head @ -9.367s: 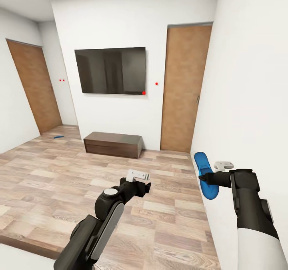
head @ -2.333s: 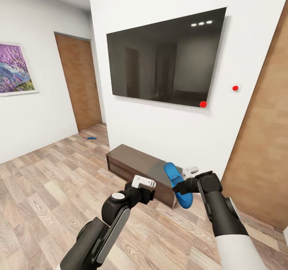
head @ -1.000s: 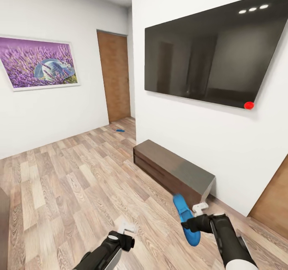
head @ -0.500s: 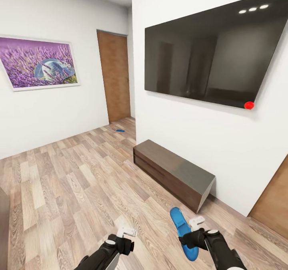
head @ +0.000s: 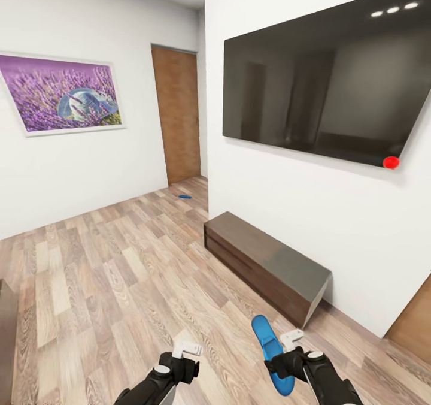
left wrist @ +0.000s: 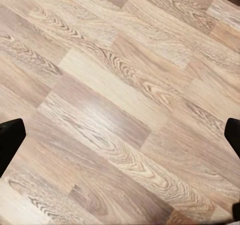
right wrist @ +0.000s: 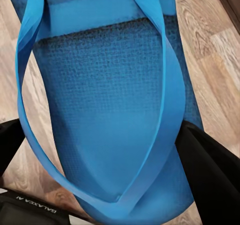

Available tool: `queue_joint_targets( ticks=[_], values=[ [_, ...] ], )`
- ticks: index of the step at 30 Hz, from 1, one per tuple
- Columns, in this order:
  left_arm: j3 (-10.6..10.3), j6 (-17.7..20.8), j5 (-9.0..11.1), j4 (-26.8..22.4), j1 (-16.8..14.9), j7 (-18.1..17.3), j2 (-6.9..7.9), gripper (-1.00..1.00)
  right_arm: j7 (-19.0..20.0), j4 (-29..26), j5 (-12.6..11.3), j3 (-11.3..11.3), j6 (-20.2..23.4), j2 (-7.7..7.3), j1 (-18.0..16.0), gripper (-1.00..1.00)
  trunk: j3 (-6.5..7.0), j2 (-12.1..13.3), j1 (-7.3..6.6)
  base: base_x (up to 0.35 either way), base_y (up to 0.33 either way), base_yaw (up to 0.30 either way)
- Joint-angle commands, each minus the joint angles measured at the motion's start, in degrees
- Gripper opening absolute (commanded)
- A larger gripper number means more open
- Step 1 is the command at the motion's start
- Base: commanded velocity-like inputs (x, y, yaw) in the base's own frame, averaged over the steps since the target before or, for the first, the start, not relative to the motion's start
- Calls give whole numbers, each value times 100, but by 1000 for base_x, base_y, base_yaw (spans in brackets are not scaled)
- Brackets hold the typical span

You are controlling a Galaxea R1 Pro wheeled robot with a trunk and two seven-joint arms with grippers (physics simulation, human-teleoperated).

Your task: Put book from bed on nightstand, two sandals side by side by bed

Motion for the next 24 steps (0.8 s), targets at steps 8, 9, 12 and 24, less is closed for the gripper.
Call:
queue_joint_targets(
  ticks=[8, 9, 12, 24],
  values=[
    [-59, -113, 33, 12, -4, 52, 0, 100, -48, 30, 38, -45, 3, 12, -5, -100, -36, -14, 5, 29, 0, 232],
    [-59, -113, 33, 12, -4, 52, 0, 100, -48, 30, 38, -45, 3, 12, -5, -100, -39, -14, 5, 10, 0, 243],
    [-60, -126, 33, 15, -4, 53, 0, 100, -60, 96, 38, -40, 2, 13, -5, -100, -49, -14, 5, 7, 0, 245],
    [-61, -138, 18, 30, -6, 46, 0, 100, -71, 228, 39, -45, -11, 8, -5, -100, -87, -14, 5, 1, 0, 218]
  ],
)
